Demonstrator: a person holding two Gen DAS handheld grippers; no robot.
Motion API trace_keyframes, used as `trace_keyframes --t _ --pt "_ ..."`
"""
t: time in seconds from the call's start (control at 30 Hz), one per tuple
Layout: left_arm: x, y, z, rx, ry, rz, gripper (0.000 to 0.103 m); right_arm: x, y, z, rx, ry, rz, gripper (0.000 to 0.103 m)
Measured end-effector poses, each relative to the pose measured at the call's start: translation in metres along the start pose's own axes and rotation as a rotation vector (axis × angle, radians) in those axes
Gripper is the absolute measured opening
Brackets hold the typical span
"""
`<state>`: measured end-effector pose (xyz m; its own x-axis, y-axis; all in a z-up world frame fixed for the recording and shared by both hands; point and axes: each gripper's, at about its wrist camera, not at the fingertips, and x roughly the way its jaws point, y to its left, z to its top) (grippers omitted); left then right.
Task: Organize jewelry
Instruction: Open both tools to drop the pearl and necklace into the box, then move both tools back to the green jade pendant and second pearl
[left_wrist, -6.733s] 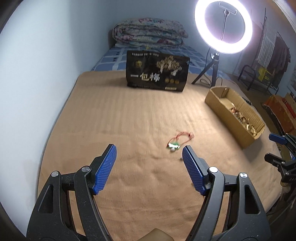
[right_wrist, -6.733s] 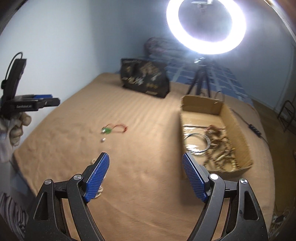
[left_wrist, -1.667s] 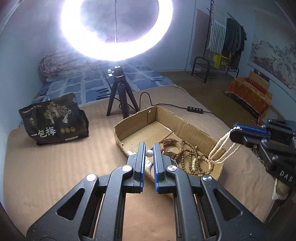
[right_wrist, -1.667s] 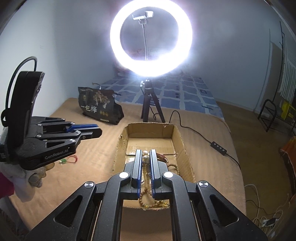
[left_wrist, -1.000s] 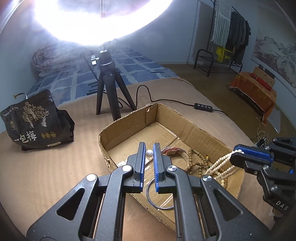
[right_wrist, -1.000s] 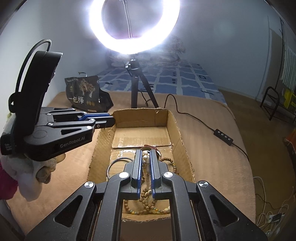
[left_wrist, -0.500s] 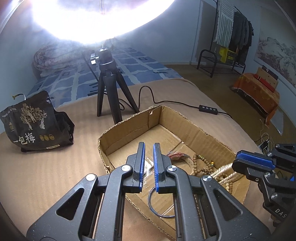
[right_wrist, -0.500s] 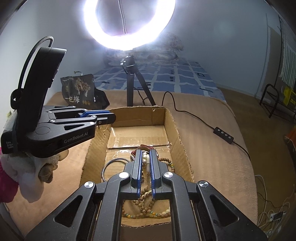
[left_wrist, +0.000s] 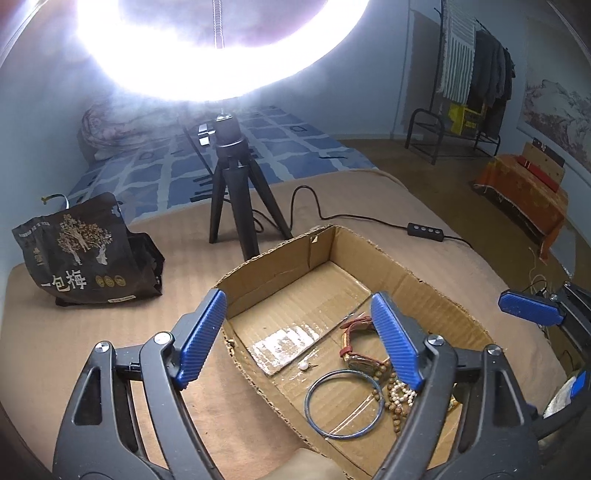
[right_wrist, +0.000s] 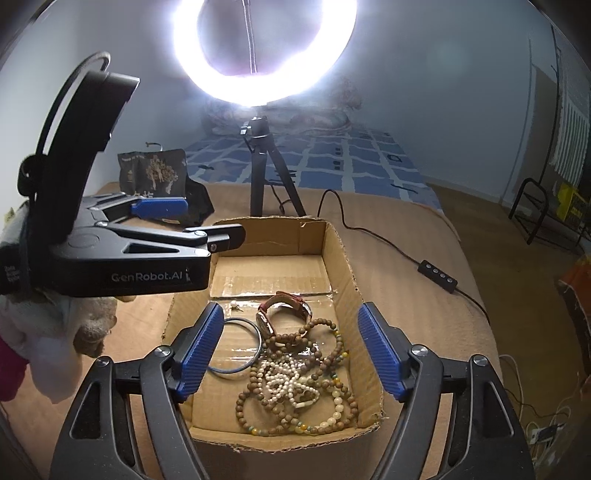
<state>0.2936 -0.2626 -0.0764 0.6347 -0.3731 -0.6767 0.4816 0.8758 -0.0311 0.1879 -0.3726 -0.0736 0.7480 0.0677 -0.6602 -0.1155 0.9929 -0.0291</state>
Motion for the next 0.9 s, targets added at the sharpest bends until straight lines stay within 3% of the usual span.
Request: trace_keyframes --t 0.4,0.9 --pt "-0.013 0.007 0.0 -0.021 0.013 0.024 0.084 -0.005 0.013 0.0 -0.016 0.021 -0.079 0.079" --pt "-0.058 0.019 0.002 -0.03 -0.02 0.052 0.084 -0.039 0.026 0.006 -0.019 -0.02 -0.106 0.079"
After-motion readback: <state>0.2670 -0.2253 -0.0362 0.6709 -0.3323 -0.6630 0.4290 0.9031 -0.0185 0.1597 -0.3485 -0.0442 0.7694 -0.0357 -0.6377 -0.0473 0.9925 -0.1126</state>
